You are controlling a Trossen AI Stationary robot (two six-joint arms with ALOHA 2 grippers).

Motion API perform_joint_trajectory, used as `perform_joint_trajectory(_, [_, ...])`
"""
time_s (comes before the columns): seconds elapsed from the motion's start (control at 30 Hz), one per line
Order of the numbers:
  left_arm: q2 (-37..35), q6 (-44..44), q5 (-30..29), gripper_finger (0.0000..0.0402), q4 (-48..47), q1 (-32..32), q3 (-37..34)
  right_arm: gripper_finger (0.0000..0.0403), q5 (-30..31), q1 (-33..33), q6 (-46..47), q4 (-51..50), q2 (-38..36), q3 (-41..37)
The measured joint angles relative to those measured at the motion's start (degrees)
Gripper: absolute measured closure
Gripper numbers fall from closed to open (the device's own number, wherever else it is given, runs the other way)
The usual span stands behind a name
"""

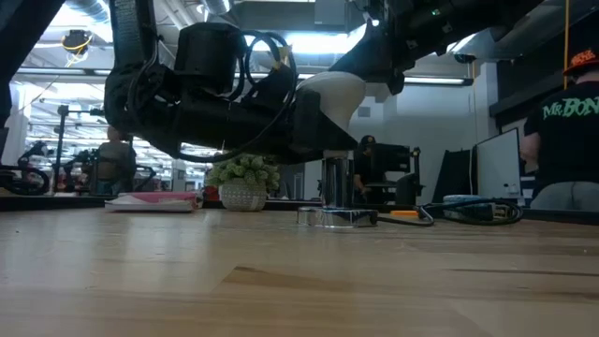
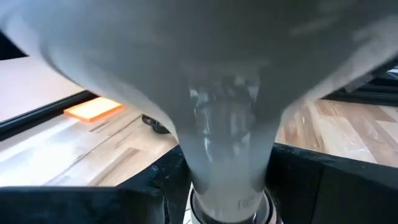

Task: Screw lightbulb
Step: Insert the lightbulb into the lamp

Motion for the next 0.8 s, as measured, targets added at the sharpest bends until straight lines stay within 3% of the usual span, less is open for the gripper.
perform_joint_trajectory(0.8, [-0.3,-6.3,-0.6,0.0235,7.4,-0.2,-4.3,0.0382,0.2,-0.1,1.5,-0.8,0.0,0.0])
